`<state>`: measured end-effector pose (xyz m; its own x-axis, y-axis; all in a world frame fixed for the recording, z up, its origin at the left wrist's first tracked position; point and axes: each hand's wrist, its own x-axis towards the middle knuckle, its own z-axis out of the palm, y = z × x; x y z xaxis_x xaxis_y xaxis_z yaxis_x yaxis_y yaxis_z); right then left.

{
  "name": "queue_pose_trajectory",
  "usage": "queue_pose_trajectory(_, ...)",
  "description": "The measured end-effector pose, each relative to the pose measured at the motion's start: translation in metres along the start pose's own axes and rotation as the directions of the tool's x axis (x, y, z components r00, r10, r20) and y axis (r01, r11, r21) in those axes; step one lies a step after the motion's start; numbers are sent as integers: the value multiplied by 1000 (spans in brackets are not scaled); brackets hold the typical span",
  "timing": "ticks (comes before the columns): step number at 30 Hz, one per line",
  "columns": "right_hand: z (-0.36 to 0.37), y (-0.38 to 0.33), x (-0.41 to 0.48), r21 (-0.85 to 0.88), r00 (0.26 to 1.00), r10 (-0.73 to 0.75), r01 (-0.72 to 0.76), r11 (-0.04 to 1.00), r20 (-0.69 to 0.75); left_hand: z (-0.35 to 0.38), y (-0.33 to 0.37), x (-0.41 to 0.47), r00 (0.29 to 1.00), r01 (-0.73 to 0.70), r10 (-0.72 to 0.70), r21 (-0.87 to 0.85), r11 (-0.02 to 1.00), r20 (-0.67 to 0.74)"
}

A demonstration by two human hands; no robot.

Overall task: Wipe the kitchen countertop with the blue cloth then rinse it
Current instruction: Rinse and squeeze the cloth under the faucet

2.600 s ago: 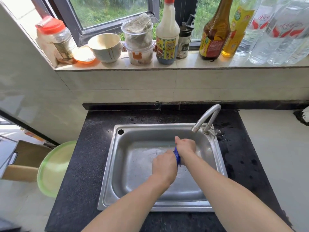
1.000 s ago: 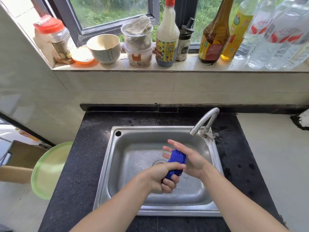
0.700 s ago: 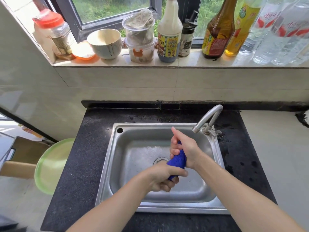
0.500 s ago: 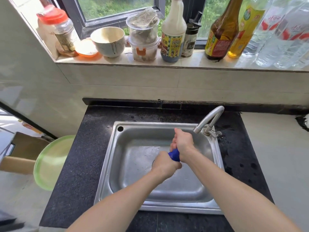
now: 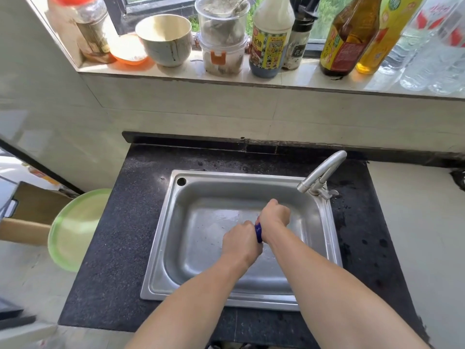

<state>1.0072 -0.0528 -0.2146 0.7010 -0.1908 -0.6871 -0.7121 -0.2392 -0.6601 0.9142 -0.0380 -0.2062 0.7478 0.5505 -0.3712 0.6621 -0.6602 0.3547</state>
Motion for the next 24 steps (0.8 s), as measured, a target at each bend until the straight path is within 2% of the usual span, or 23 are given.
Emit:
queue_pose_trajectory(7, -6, 11, -4, 40, 994, 78, -75, 996, -71, 14, -14, -5, 988, -148, 155, 181, 972, -23)
queue_pose_trajectory(9, -7, 15, -2, 46, 989, 133, -130, 990, -70, 14, -19, -7, 972, -197, 221, 232, 952, -77)
queue_pose_trajectory(10, -6, 16, -1, 43, 985, 165, -162, 986, -56, 13, -19, -8, 975, -202, 219, 270, 941, -34)
queue_pose_trajectory(13, -9, 14, 1, -56, 976, 205, -201, 978, 74, 18, -27, -4, 961, -244, 273, 306, 920, -53)
queue_pose_trajectory(16, -20, 7, -8, -188, 917, 229, -174, 967, 327, 7, -35, -4, 942, -276, 322, 328, 904, -96)
queue_pose_trajectory(18, -32, 6, -13, -295, 842, 246, -109, 949, 481, -3, -43, -5, 949, -244, 293, 313, 918, -118)
queue_pose_trajectory(20, -42, 12, -14, -433, 854, 105, 149, 889, 510, -15, -52, -6, 987, -113, 132, 189, 976, -95)
queue_pose_trajectory(22, -48, 23, -20, -462, 833, -55, 359, 811, 551, -26, -55, -9, 995, -58, 52, 65, 996, 86)
queue_pose_trajectory(24, -51, 28, -33, -373, 748, -13, 347, 860, 664, -40, -52, -16, 981, -31, 58, -150, 988, 185)
